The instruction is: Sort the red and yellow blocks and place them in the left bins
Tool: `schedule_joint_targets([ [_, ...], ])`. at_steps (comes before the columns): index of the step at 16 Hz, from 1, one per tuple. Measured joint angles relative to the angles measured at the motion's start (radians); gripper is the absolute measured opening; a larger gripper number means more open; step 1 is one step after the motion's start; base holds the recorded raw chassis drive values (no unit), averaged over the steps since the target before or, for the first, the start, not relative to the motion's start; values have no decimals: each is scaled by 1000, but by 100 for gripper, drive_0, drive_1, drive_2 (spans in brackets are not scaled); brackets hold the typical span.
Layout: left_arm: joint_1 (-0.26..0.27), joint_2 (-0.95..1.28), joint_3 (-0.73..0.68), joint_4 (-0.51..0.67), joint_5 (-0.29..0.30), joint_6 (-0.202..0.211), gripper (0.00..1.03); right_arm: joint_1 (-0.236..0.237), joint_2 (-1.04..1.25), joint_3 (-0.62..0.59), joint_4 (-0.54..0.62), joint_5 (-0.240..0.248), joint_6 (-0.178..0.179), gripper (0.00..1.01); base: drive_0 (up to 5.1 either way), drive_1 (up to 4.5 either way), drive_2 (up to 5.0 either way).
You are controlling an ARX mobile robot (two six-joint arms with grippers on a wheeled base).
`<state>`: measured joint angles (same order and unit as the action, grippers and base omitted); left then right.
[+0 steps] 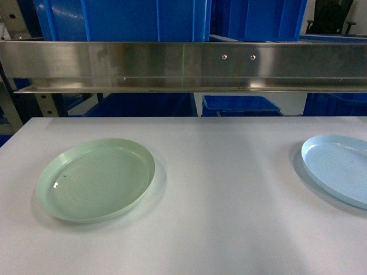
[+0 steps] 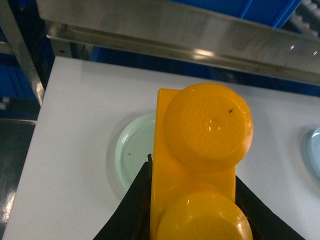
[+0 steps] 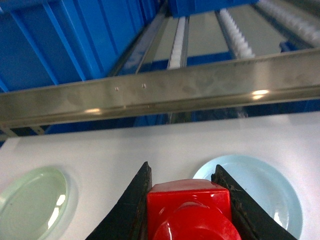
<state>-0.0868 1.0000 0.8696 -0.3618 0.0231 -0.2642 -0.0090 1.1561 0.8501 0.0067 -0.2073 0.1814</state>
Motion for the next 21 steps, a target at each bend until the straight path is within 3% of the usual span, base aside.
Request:
schedule_joint_targets([
  [2, 19, -125, 54, -117, 6, -37, 26, -39, -166, -5, -61, -46, 0, 29, 0, 0, 0],
  [5, 63, -212, 66, -250, 26, -56, 26, -29, -257, -4, -130, -84, 1, 29, 0, 0, 0],
  [8, -18, -213, 69, -247, -8, -96, 26, -23, -247, 8, -125, -58, 12, 29, 0, 0, 0],
  [16, -16, -210, 69, -248, -13, -104, 26, -22, -241, 8, -126, -55, 14, 29, 0, 0, 0],
  [21, -19, -208, 69, -248, -13, -106, 26, -18, -241, 8, -126, -52, 18, 29, -477, 225, 300],
])
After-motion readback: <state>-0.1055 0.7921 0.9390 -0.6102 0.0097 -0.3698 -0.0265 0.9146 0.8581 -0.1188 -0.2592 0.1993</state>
